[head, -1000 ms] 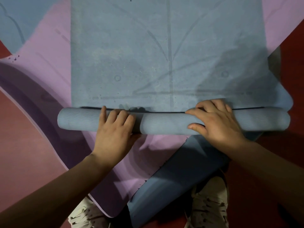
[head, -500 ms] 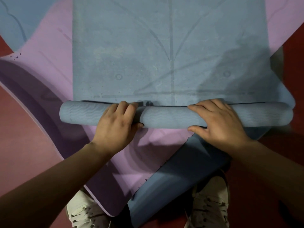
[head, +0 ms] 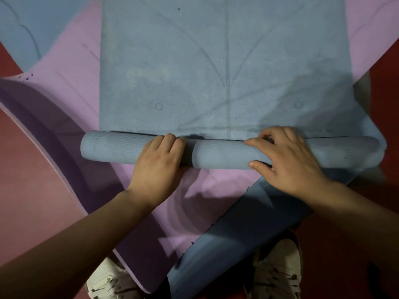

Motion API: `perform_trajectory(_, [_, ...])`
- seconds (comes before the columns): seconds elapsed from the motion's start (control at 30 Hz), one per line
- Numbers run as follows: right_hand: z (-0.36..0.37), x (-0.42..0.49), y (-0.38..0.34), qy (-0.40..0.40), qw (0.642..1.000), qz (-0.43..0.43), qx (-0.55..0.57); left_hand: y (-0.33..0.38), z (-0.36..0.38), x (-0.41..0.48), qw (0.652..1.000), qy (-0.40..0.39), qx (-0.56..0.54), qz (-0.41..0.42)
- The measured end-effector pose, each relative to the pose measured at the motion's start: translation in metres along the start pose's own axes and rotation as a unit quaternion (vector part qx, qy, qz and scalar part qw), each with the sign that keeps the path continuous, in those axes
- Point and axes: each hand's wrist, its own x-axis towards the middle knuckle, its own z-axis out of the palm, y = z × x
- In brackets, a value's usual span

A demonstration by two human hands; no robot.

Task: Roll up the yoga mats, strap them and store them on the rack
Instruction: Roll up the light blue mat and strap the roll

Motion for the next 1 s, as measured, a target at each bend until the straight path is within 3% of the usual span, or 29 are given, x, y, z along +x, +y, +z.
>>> perform_trajectory(0.17, [-0.001,0.005,-0.004,0.018,1.000,-0.004,-0.020,-0.005,0.000,0.004,1.000,0.013,-0.021,0.016])
perform_trajectory(0.37, [0.007,0.003,-0.014,0.063,0.997,0.024,-0.040,-0.002,0.003,0.009,0.998,-0.045,0.031,-0.002])
perform_trajectory(0.53, [0.017,-0.006,-0.018,0.006,0.995,0.021,-0.101,0.004,0.017,0.009,0.995,-0.037,0.092,-0.003])
perform_trajectory(0.67, [0.011,0.009,-0.017,-0.004,0.992,0.039,-0.121,0.000,0.021,0.018,0.994,0.024,0.102,-0.001])
perform_trajectory(1.0, [0.002,0.011,-0.020,0.018,0.994,0.026,-0.109,0.001,0.004,0.011,0.997,-0.009,0.071,-0.010])
